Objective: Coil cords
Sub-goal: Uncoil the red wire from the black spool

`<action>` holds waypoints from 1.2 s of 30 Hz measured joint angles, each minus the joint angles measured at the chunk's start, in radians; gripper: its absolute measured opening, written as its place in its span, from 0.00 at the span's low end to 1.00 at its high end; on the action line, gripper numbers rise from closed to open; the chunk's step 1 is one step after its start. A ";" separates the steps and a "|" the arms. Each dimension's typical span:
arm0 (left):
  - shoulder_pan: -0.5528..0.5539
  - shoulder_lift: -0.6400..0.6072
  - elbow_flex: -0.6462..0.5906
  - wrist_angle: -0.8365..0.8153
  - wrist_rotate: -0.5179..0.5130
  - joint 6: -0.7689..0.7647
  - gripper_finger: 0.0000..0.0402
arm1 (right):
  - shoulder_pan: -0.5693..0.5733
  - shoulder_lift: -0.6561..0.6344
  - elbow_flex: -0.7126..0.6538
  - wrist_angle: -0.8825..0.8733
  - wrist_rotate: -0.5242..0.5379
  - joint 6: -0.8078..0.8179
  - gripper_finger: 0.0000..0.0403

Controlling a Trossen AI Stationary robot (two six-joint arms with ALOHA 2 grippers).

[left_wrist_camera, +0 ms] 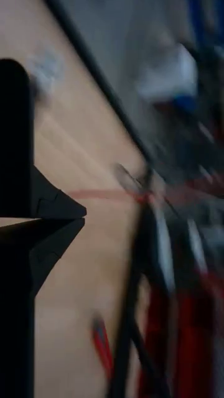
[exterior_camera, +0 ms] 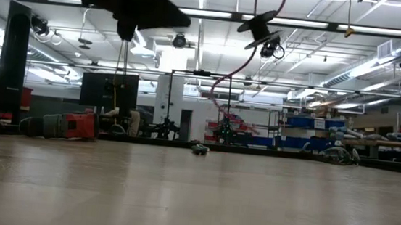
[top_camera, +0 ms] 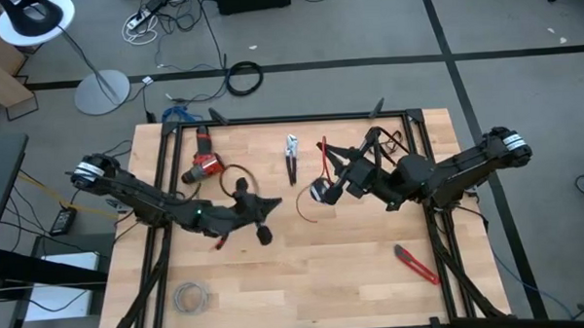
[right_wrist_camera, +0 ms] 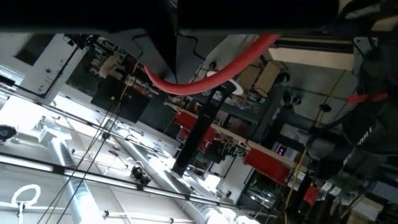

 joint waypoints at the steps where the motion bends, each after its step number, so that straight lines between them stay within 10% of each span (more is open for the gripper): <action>1: 0.000 0.000 -0.031 0.098 0.027 0.049 0.03 | 0.000 0.000 0.000 0.000 0.000 -0.004 0.00; 6: -0.003 -0.001 -0.132 0.354 0.039 0.092 0.13 | 0.000 0.000 0.000 0.001 -0.001 -0.019 0.00; 19: -0.003 -0.001 -0.065 0.282 0.017 0.450 0.67 | -0.008 0.000 0.000 0.004 -0.059 0.017 0.00; 36: 0.003 0.223 0.158 0.258 -0.170 1.033 0.51 | -0.021 0.000 0.000 0.052 -0.087 0.039 0.00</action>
